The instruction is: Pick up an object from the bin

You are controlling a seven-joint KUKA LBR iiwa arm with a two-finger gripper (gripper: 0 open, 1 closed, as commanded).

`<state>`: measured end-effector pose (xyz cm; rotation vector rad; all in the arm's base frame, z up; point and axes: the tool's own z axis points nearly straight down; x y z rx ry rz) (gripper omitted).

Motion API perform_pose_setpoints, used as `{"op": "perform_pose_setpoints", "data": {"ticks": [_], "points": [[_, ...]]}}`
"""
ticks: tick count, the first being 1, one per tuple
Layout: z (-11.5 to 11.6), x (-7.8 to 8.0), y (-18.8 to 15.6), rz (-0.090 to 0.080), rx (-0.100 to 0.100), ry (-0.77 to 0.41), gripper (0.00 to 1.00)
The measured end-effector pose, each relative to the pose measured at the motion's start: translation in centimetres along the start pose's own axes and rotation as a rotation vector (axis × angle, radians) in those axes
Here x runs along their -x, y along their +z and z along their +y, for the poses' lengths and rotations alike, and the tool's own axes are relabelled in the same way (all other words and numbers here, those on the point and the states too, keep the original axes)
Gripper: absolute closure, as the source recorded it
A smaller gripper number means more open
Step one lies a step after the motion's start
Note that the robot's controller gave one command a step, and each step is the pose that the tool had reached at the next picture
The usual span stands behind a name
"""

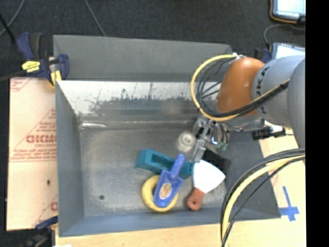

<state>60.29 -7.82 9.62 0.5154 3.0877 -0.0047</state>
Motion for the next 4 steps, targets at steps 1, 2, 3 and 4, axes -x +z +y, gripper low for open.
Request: {"op": "perform_pose_setpoints", "data": {"ticks": [1,2,3,4], "points": [[0.3,0.3,-0.4,-0.001,0.0,-0.242,0.0],[-0.3,1.9,-0.4,-0.004,0.002,-0.223,0.0],[0.2,2.2,0.1,-0.004,-0.001,-0.396,0.0],[1.3,2.2,1.8,-0.007,0.002,0.092,1.0]]}}
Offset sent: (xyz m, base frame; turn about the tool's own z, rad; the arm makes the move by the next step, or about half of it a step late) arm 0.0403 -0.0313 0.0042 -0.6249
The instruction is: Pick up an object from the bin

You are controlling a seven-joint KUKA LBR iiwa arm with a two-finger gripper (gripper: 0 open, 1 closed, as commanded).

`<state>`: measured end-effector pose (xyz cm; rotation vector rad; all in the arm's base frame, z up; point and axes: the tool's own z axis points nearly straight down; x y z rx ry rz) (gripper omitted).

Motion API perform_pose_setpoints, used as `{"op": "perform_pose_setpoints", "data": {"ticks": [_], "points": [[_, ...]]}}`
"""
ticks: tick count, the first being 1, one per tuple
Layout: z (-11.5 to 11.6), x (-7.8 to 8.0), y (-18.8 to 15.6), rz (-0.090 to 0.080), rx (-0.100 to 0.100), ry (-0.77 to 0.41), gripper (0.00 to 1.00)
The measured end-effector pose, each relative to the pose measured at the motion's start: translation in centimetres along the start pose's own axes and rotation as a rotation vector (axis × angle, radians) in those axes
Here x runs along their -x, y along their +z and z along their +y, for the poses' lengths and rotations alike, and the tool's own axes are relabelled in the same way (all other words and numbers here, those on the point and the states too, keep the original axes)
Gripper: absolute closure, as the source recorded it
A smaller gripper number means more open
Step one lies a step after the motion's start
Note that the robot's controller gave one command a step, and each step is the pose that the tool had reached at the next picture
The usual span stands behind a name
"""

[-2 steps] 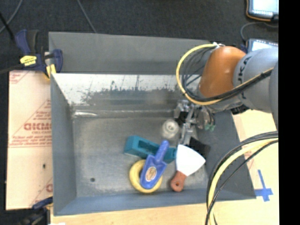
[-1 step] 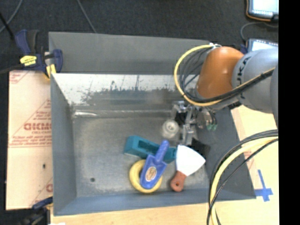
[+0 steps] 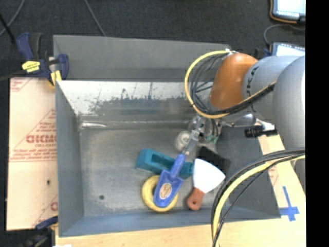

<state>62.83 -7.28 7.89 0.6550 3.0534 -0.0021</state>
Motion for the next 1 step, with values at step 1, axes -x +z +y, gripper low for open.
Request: {"op": "perform_pose_setpoints", "data": {"ticks": [1], "points": [[0.0,0.0,-0.01,0.0,0.0,-0.001,1.0]]}}
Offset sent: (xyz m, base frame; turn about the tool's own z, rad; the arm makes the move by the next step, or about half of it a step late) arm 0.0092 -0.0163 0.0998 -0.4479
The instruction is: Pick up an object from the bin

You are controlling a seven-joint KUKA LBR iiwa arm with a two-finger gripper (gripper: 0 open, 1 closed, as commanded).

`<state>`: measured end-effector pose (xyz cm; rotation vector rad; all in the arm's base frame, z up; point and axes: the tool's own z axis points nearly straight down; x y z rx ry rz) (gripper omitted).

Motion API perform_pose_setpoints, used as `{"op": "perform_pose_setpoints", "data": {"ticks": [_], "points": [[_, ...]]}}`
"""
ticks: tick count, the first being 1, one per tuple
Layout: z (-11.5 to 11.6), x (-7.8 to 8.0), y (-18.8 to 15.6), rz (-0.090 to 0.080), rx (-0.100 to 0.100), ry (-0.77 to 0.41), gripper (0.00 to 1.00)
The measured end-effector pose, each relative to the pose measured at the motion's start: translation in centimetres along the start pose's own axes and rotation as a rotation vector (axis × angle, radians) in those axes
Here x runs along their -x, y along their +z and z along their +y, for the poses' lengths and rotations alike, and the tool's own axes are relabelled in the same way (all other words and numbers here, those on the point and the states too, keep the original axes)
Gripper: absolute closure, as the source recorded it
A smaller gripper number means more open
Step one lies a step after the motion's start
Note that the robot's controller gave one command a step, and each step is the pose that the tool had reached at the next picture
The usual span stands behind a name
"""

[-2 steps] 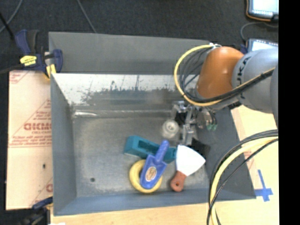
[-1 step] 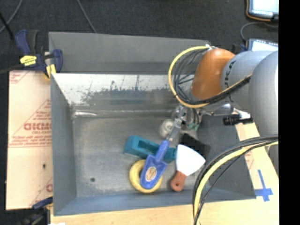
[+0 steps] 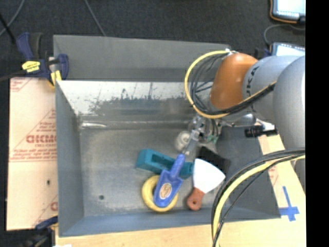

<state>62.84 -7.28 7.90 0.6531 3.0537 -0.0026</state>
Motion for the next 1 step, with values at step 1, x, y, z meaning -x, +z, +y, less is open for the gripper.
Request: {"op": "perform_pose_setpoints", "data": {"ticks": [1], "points": [[-0.16,0.03,-1.11,0.003,-0.002,-0.071,1.0]]}}
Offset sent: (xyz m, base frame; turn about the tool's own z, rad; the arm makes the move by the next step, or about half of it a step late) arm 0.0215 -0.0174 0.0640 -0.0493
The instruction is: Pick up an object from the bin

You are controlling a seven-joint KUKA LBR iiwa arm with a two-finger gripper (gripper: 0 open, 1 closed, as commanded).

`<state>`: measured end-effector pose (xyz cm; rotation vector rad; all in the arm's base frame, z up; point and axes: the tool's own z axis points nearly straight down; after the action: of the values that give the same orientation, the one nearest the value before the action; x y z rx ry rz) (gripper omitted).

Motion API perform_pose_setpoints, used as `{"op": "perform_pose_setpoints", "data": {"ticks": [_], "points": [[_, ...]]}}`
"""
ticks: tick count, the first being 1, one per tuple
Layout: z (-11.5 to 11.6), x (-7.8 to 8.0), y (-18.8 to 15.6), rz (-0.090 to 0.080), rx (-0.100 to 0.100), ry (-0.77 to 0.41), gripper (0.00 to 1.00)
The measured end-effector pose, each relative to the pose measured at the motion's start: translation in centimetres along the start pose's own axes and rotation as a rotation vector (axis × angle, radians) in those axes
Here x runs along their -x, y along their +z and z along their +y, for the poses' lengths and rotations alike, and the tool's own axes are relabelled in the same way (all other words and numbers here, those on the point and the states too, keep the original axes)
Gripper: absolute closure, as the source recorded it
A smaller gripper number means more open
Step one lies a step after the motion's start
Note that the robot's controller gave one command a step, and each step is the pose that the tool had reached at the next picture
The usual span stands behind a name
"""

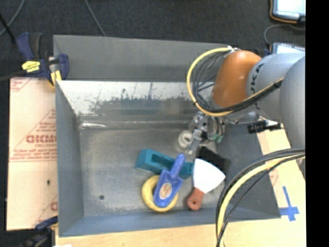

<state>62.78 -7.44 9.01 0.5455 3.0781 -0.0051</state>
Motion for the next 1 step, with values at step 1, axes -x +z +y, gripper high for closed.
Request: {"op": "perform_pose_setpoints", "data": {"ticks": [1], "points": [[-0.3,1.22,-3.02,-0.01,0.001,-0.169,1.0]]}}
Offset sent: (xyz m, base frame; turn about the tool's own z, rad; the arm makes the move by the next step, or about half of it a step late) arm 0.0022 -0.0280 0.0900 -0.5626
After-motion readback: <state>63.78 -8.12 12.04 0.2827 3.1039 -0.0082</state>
